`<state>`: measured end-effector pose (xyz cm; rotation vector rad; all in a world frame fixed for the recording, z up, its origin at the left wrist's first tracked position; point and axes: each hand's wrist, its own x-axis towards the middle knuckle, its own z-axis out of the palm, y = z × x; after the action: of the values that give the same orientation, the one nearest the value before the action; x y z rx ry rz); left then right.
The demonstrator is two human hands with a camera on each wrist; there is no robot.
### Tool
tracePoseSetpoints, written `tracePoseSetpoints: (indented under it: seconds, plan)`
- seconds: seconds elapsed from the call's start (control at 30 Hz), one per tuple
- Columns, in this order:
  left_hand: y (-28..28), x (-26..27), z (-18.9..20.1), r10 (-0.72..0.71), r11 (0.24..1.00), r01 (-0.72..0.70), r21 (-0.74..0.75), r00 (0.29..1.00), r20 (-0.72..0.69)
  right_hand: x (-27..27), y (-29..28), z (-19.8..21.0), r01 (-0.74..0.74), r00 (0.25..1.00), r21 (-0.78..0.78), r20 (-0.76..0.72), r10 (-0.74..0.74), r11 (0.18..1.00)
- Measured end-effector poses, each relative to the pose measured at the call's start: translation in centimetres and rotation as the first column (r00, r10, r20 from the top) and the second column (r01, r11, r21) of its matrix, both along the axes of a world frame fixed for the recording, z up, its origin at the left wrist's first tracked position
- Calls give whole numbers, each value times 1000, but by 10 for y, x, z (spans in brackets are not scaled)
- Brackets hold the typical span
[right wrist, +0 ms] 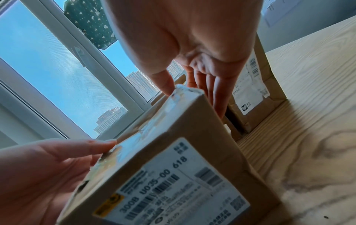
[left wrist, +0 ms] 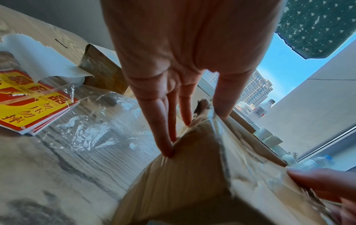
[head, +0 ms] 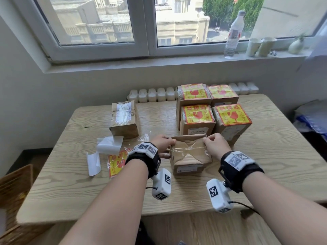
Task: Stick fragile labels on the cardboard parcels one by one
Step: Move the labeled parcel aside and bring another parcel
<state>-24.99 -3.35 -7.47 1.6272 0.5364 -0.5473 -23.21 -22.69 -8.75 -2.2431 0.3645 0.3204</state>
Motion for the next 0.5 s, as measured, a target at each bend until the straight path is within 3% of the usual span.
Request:
tracePoseSetpoints:
  seconds: [0.5]
  plan:
    - [9, -4, -2, -66, 988, 61, 141, 997, 33, -6, 5, 5, 9, 998, -62, 61, -5, 998]
